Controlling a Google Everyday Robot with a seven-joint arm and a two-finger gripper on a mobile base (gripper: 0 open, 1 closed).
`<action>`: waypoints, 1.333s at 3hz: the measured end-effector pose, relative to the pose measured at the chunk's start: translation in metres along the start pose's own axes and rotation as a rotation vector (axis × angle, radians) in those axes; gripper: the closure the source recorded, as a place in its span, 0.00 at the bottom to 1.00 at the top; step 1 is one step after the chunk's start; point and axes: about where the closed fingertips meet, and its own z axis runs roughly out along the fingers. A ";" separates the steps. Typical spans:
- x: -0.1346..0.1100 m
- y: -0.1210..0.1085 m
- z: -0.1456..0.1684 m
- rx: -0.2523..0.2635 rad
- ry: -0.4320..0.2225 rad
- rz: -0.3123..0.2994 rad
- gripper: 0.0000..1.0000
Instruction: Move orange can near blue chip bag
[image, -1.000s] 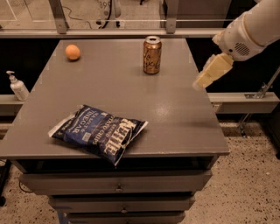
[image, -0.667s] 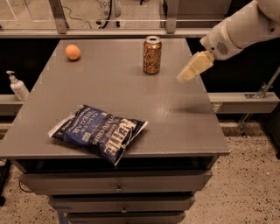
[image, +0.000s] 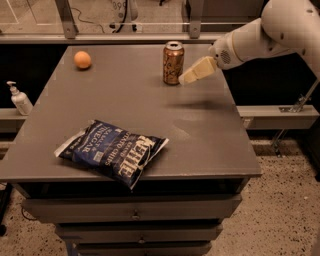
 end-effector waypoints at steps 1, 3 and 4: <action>-0.015 -0.005 0.033 -0.024 -0.100 0.049 0.00; -0.038 -0.014 0.063 -0.044 -0.220 0.094 0.18; -0.044 -0.013 0.061 -0.060 -0.259 0.128 0.41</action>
Offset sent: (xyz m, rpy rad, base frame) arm 0.0703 0.0568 -0.0075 0.2451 -0.0668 -0.0077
